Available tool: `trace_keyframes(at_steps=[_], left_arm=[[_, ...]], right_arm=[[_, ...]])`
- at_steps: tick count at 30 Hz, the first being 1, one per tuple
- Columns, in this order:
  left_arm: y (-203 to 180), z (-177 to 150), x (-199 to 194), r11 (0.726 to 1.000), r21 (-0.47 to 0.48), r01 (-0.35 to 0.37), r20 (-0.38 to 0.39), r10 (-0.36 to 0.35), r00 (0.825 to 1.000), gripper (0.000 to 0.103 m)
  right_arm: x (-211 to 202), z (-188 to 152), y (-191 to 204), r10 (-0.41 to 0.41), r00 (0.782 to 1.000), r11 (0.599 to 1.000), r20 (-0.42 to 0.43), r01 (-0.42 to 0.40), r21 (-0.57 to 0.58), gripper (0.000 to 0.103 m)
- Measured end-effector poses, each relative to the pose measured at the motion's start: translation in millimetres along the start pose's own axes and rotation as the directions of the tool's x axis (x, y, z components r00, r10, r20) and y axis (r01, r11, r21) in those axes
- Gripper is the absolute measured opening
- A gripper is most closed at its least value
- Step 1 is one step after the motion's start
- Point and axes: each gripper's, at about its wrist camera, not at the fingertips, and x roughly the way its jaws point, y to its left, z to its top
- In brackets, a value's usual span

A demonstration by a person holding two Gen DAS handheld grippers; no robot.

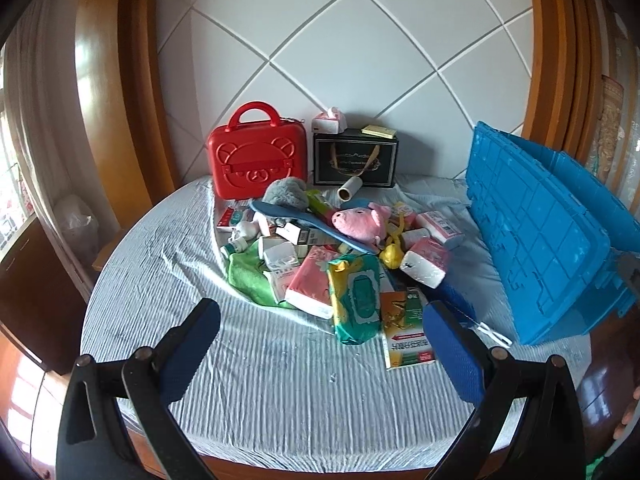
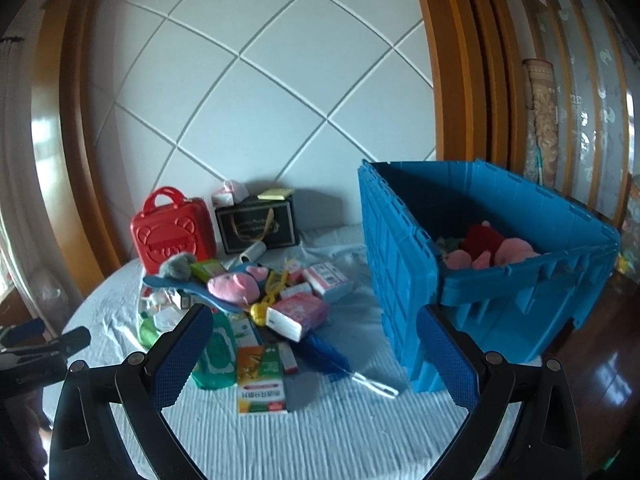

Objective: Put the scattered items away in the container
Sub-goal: 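Move both tools toward the pile of items on the table, then grasp the wet-wipe pack with left tool while right tool grasps the orange-green medicine box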

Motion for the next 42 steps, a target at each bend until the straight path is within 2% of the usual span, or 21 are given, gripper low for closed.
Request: trace_keyframes(at_steps=[2,5,8,10,14,19,22,25,28,31,33,35,36,37,39,40,42], left_arm=[[11,-3,14,1.0,-0.01,-0.012,-0.018,0.012,1.0,0.103],[29,-6,38,1.0,-0.01,-0.022,-0.033,0.022,0.999,0.103],[45,-9,69,1.0,-0.011,-0.004,-0.046,0.004,0.999,0.103],[54,-9,94,0.999,-0.019,0.032,-0.078,-0.034,0.996,0.103],[56,-10,151,0.996,-0.014,0.09,-0.172,-0.091,0.981,0.103],[26,-15,208,0.983,0.063,0.174,-0.257,-0.152,0.954,0.1],[6,-23,239,0.976,0.088,0.201,-0.305,-0.165,0.938,0.092],[-9,-32,263,0.973,0.074,0.218,-0.354,-0.179,0.918,0.083],[-23,-40,281,0.974,0.073,0.212,-0.38,-0.17,0.909,0.076],[-33,-45,294,0.977,0.053,0.205,-0.405,-0.166,0.899,0.073],[-40,-50,309,0.978,0.027,0.205,-0.441,-0.173,0.881,0.073],[-43,-56,322,0.974,-0.018,0.227,-0.475,-0.208,0.855,0.06],[-42,-58,324,0.968,-0.044,0.246,-0.481,-0.236,0.844,0.044],[-41,-57,321,0.962,-0.064,0.264,-0.472,-0.262,0.842,0.036],[-40,-53,308,0.97,-0.036,0.242,-0.435,-0.233,0.87,0.03],[-39,-51,301,0.974,-0.012,0.225,-0.415,-0.209,0.885,0.022],[-37,-45,289,0.981,0.025,0.194,-0.392,-0.169,0.904,0.021]], right_arm=[[25,-4,0,0.09,0.994,0.995,-0.07,-0.087,0.04,0.103],[61,-16,6,0.197,0.972,0.978,-0.125,-0.187,0.087,0.103],[99,-29,16,0.24,0.951,0.967,-0.195,-0.215,0.141,0.103],[128,-38,23,0.263,0.933,0.957,-0.244,-0.222,0.185,0.103],[175,-54,32,0.206,0.929,0.967,-0.307,-0.144,0.212,0.103],[212,-79,30,0.097,0.912,0.978,-0.399,-0.013,0.21,0.103],[225,-97,25,0.073,0.89,0.977,-0.45,0.027,0.211,0.103],[239,-112,24,0.04,0.859,0.981,-0.511,0.062,0.181,0.103],[254,-122,21,0.023,0.83,0.987,-0.557,0.07,0.146,0.103],[265,-126,20,0.014,0.805,0.992,-0.593,0.062,0.107,0.103],[270,-128,20,0.007,0.8,0.996,-0.6,0.05,0.079,0.103],[276,-132,22,0.003,0.79,0.998,-0.613,0.038,0.055,0.103],[279,-134,23,0.006,0.785,0.998,-0.62,0.03,0.047,0.103],[281,-136,24,0.008,0.778,0.999,-0.628,0.02,0.038,0.103],[286,-141,29,0.015,0.769,1.0,-0.639,-0.001,0.022,0.103],[288,-143,32,0.019,0.765,1.0,-0.644,-0.012,0.015,0.103],[292,-148,38,0.023,0.755,1.0,-0.655,-0.024,0.008,0.103]])
